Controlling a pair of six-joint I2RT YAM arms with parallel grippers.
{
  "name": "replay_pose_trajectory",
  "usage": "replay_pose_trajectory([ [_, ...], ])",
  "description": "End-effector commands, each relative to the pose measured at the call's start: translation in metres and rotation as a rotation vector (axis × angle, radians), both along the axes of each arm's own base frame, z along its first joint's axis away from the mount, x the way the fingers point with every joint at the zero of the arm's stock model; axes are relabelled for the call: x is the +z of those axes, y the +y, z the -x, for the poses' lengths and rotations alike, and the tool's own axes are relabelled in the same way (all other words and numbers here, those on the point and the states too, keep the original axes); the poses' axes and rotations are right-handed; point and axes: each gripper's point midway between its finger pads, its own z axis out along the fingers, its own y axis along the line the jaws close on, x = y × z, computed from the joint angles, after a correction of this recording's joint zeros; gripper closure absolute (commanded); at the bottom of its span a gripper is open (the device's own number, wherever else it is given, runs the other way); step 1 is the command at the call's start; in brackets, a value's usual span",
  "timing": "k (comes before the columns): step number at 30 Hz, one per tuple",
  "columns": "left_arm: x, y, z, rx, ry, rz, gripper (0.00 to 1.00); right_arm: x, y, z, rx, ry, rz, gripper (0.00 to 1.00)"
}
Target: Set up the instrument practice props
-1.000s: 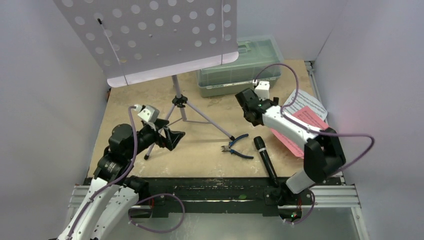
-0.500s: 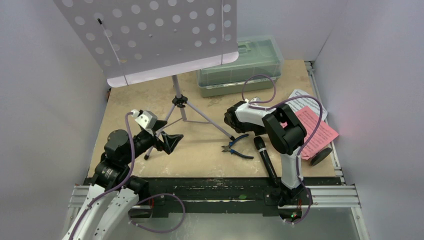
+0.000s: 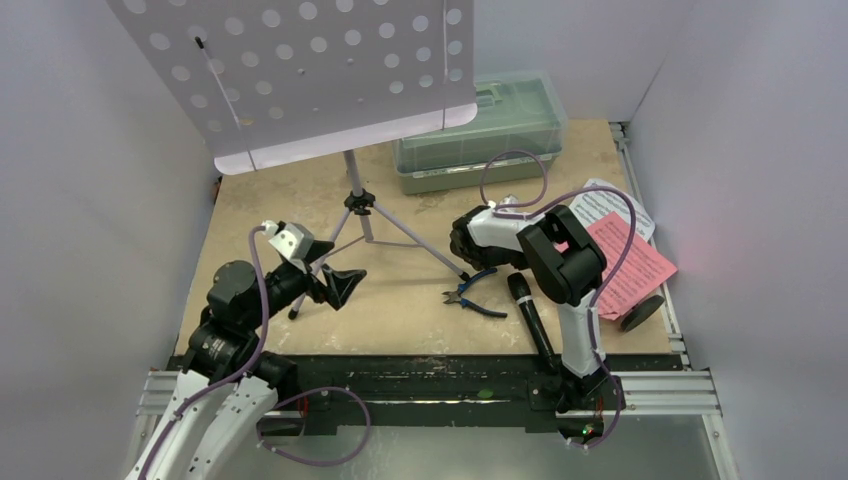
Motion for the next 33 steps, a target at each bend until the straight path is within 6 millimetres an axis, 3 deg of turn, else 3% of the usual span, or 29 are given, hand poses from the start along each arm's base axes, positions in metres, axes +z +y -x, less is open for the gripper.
replay_pose_trajectory([
  [1,-0.001,-0.001,-0.003,-0.004,-0.010,-0.010,0.07,0.008,-0.001,-0.005,0.034,-0.056,0.036,0.69],
  [3,-0.002,-0.001,-0.004,-0.002,-0.006,-0.011,0.07,0.009,-0.001,-0.005,0.033,-0.062,0.032,0.83],
  [4,-0.002,-0.001,-0.004,-0.002,-0.005,-0.012,0.07,0.010,-0.001,-0.005,0.032,-0.067,0.029,0.97],
  [8,-0.004,-0.001,-0.005,-0.004,0.001,-0.015,0.07,0.029,0.003,-0.005,0.032,-0.169,-0.043,1.00],
  [11,-0.004,-0.001,-0.005,-0.004,0.003,-0.017,0.07,0.062,0.016,-0.004,0.062,-0.311,-0.167,1.00],
  [14,-0.004,-0.001,-0.005,0.000,0.004,-0.016,0.07,0.082,0.044,-0.003,0.163,-0.329,-0.373,1.00],
  [16,-0.005,-0.001,-0.006,0.004,0.007,-0.017,0.07,0.085,0.079,-0.006,0.301,-0.313,-0.682,1.00],
  [18,-0.005,0.000,-0.007,0.008,0.011,-0.019,0.07,0.105,0.116,-0.002,0.487,-0.362,-0.989,1.00],
  [20,-0.006,0.000,-0.008,0.014,0.016,-0.019,0.07,0.132,0.143,0.010,0.657,-0.427,-1.215,1.00],
  [25,-0.001,0.001,-0.011,0.048,0.050,0.027,0.08,0.187,0.168,0.053,0.966,-0.564,-1.536,1.00],
  [30,-0.005,0.000,-0.019,0.200,0.360,0.248,0.10,0.202,0.193,0.104,1.305,-0.498,-1.694,1.00],
  [33,-0.012,-0.016,-0.013,0.200,0.572,0.432,0.11,0.204,0.218,0.131,1.505,-0.333,-1.756,1.00],
])
